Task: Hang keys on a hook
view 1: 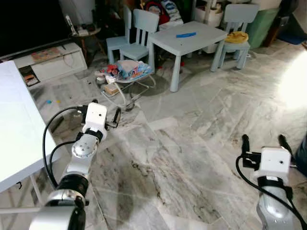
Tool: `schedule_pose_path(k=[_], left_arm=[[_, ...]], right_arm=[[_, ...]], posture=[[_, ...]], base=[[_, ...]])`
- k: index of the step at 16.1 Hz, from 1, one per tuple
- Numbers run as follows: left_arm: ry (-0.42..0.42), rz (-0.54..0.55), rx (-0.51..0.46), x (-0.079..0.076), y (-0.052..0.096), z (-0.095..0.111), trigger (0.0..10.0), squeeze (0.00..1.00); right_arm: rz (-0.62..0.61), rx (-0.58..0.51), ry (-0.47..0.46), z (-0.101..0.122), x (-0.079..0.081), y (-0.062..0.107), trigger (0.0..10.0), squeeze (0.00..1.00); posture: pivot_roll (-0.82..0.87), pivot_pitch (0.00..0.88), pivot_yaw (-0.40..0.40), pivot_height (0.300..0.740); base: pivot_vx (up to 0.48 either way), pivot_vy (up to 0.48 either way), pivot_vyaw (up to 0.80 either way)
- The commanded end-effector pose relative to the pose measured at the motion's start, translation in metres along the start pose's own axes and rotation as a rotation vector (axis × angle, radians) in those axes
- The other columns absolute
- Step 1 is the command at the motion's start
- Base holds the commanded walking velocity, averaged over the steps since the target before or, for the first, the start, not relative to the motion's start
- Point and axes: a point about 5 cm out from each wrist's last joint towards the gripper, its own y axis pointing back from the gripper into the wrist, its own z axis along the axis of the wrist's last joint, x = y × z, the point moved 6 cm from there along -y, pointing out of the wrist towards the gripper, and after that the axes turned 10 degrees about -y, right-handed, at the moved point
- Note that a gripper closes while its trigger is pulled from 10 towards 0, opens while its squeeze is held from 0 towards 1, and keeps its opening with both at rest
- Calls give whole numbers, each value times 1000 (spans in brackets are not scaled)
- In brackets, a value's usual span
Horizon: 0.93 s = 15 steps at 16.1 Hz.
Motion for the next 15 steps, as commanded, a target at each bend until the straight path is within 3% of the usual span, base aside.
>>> schedule_pose_path(k=[1, 2, 3, 6, 11, 13, 15], left_arm=[[17, 1, -56, -8, 2, 11, 4980, 1000], [55, 1, -88, -14, 2, 18, 0, 729], [80, -9, -103, -20, 1, 23, 0, 0], [92, -16, -129, -22, -4, 35, 0, 0], [116, 3, -199, -19, -12, 61, 0, 0], [135, -1, -291, -21, -17, 93, 0, 0], [142, 2, -326, -20, -21, 107, 0, 0]], right_arm=[[-24, -29, -20, 16, 0, -1, 2471, 953], [-41, -50, -54, 25, -2, -3, 0, 0], [-57, -60, -61, 32, -4, -7, 0, 0], [-90, -55, -84, 40, -6, -10, 0, 0], [-68, -48, -139, 47, 6, -3, 0, 0], [-19, -111, -142, 69, 18, -7, 0, 0], [10, -156, -145, 85, 27, -12, 0, 0]], posture=[[-60, 0, 24, 740], [-62, 0, 28, 740], [-66, 0, 33, 740], [-67, 0, 39, 740], [-70, 0, 53, 740], [-65, 0, 59, 740], [-62, 0, 64, 740]], base=[[0, 0, 0], [0, 0, 0], [0, 0, 0], [0, 0, 0], [0, 0, 0], [0, 0, 0], [0, 0, 0]])
